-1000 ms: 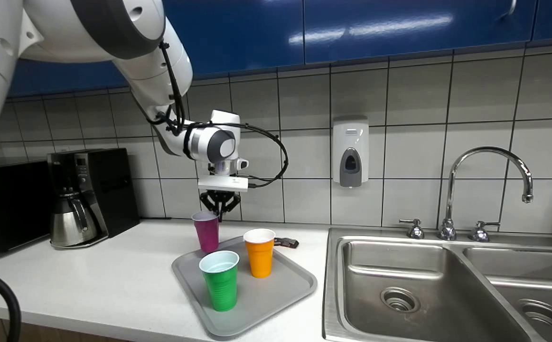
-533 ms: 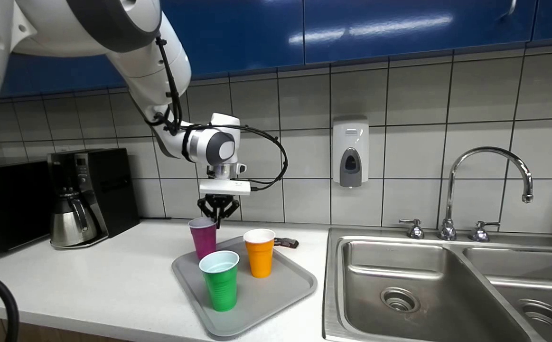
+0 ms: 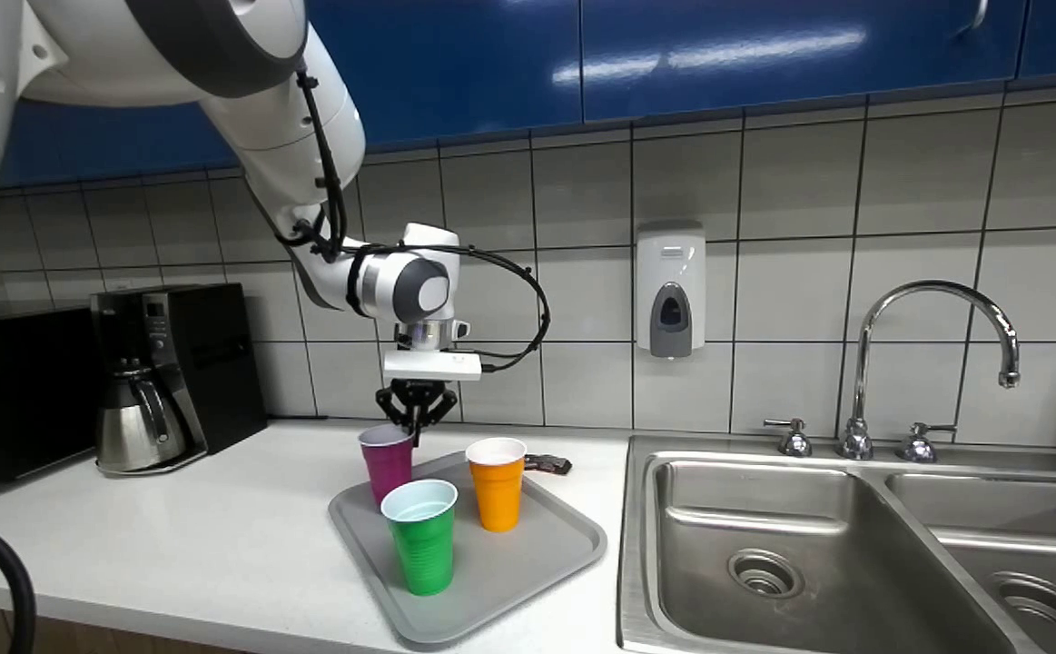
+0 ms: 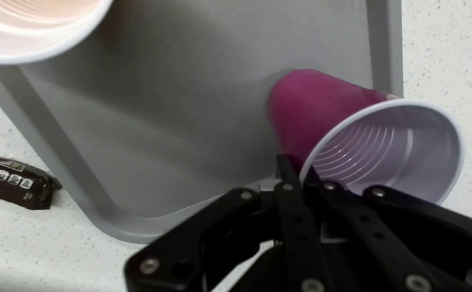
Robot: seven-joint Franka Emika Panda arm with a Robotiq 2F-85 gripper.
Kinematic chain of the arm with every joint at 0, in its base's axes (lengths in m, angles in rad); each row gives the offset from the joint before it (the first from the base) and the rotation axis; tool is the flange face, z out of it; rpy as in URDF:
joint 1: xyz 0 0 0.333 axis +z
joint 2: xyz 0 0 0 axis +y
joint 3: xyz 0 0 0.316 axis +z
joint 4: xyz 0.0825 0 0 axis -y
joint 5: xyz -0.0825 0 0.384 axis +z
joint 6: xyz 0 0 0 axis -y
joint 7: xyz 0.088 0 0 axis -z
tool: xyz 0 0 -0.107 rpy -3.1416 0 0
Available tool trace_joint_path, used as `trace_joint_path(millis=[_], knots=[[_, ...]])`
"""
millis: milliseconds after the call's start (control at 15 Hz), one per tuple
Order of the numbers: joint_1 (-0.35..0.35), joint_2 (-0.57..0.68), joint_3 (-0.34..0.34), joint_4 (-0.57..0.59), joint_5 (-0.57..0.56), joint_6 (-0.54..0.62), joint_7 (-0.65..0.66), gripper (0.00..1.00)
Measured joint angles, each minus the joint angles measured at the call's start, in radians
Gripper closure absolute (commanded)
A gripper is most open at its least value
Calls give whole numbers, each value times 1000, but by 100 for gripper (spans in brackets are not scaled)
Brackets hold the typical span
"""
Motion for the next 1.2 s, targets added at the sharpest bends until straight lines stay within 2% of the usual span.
trace_joint_path(millis=[133, 200, 267, 400, 867, 1200], knots=[[0, 0, 0, -6, -1, 0, -1, 99], [0, 0, 0, -8, -1, 0, -1, 70], [0, 0, 0, -10, -1, 0, -1, 68], [0, 0, -1, -13, -1, 1, -1, 56], [0, 0, -6, -16, -2, 1, -1, 2], [0, -15, -18, -17, -2, 1, -1, 0]])
